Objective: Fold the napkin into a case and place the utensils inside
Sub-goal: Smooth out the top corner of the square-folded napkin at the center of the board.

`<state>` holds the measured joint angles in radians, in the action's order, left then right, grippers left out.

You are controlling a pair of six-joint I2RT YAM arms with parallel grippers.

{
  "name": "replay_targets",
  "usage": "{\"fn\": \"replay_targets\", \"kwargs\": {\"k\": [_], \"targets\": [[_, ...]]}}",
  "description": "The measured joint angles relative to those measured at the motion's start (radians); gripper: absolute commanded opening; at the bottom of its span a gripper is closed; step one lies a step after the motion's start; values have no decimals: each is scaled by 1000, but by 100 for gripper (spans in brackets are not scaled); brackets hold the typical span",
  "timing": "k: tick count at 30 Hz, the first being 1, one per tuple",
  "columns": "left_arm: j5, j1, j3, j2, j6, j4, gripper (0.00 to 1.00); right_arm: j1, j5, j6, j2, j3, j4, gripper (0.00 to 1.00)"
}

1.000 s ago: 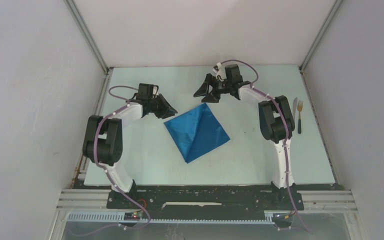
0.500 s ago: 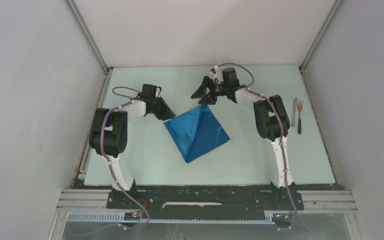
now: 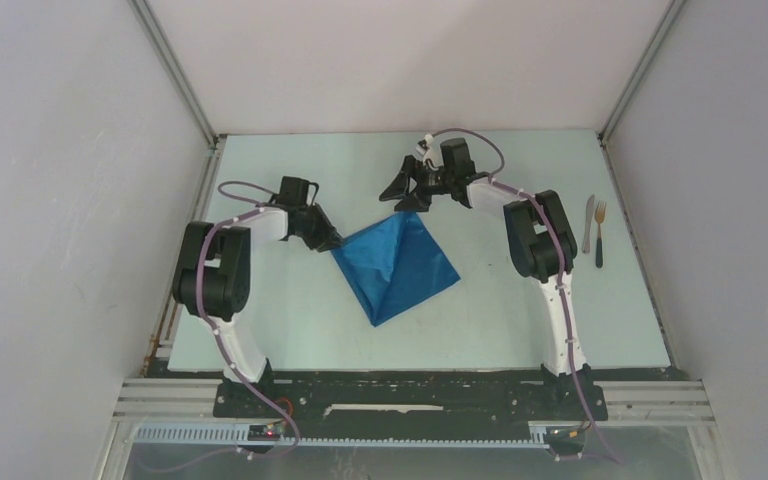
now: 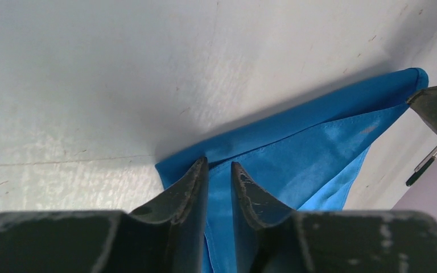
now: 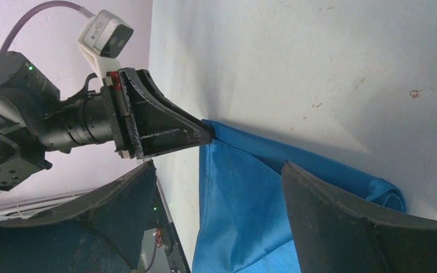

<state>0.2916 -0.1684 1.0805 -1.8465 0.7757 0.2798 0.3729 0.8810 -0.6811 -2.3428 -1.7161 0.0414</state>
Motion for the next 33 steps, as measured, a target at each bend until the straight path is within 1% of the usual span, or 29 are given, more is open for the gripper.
{"fn": "replay_targets", "kwargs": {"k": [3, 6, 10, 18, 25, 33], "targets": [[-8, 3, 1, 20, -13, 17, 42, 3, -1, 3, -2, 0, -1, 89], [-10, 1, 1, 48, -21, 26, 46, 7, -5, 10, -2, 0, -5, 88], [-9, -14, 1, 80, -28, 31, 47, 7, -7, 17, -2, 0, -8, 89], [-8, -63, 2, 79, -40, 43, 49, 7, -7, 24, -2, 0, -8, 89], [-19, -64, 8, 45, -57, 68, 49, 7, -7, 24, -2, 0, -7, 89], [-45, -56, 12, 40, -80, 97, 50, 7, -7, 25, -2, 3, -6, 89]]}}
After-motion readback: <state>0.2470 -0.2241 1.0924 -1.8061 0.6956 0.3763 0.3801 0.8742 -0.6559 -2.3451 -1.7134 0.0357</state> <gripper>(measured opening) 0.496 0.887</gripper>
